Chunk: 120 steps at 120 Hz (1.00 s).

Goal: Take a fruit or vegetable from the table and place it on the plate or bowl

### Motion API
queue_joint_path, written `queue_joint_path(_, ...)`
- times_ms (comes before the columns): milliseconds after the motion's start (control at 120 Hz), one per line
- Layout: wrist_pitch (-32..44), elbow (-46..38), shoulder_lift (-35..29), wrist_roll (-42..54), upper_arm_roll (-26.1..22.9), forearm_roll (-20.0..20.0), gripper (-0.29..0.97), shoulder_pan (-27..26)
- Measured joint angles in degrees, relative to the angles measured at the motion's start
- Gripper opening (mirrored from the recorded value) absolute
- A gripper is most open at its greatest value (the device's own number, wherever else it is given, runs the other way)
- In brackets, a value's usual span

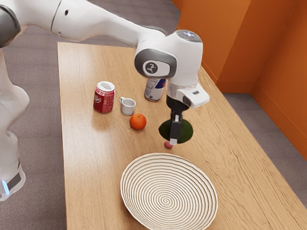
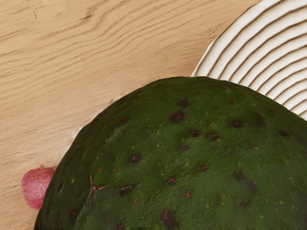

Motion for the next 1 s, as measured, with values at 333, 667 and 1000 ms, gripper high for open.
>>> queue_joint_path(333, -0.49, 0.1, -0.21, 1.24, -0.13, -1.07, 0.34, -2.46)
queue_joint_path(667, -0.75, 0.36, -0.29, 3.83, -0.19, -2.25, 0.5, -2.52)
queue_joint_path(1000, -0.75, 0.36, -0.27, 5.43, -0.12, -2.39, 0.65, -2.89)
